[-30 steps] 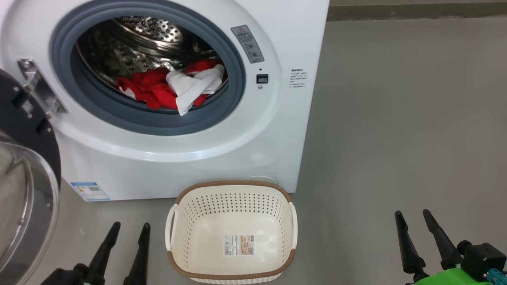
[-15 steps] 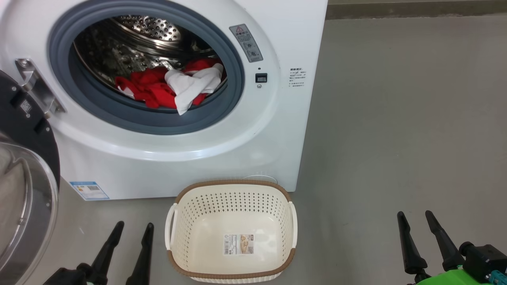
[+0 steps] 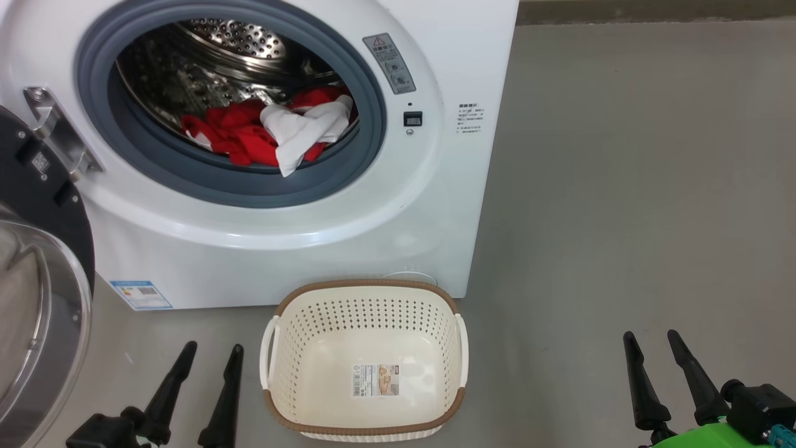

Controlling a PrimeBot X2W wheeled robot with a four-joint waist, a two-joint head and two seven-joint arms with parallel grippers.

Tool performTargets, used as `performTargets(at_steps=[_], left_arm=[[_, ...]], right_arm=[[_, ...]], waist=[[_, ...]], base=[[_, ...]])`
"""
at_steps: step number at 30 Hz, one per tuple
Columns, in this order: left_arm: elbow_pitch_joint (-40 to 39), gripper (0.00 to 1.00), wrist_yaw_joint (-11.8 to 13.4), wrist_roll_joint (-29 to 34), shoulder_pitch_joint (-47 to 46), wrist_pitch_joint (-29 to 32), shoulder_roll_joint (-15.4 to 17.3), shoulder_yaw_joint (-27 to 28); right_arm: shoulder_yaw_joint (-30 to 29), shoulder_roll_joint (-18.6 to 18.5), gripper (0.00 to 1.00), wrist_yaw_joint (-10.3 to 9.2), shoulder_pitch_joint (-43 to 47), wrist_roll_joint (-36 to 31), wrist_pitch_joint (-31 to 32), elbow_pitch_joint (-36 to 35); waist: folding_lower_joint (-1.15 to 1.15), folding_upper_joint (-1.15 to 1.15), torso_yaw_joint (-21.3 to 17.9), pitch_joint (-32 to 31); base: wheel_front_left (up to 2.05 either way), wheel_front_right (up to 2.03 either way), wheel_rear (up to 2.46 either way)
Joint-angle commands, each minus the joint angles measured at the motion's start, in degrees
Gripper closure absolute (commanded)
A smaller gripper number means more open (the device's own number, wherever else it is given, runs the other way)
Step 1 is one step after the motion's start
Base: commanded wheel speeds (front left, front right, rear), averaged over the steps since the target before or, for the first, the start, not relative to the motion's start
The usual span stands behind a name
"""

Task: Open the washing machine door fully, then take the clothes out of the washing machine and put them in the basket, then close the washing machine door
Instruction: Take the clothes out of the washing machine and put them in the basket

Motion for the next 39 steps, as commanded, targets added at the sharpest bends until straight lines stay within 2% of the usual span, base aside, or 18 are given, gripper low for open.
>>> performTargets(at_steps=[1, 24, 39], left_arm=[[-1.3, 0.0, 0.1, -0.4, -2.2, -0.3, 1.4, 1.8], [-1.2, 0.0, 0.1, -0.9, -3.7, -0.3, 1.8, 1.6], [-0.6, 0.0, 0.1, -1.4, -3.5, -0.3, 1.4, 1.3]], right_arm=[[1.3, -0.6, 0.0, 0.36, -1.3, -0.1, -0.5, -1.6], [1.8, -0.2, 0.0, 0.36, -2.3, -0.3, -0.5, -1.6], [2.2, 0.0, 0.0, 0.36, -2.8, -0.3, -0.5, -1.3]], waist=[[0.0, 0.0, 0.0, 0.1], [0.0, 0.0, 0.6, 1.6], [0.0, 0.0, 0.9, 2.4]], base=[[0.29, -0.29, 0.0], [1.03, -1.03, 0.0], [0.12, -0.12, 0.0]])
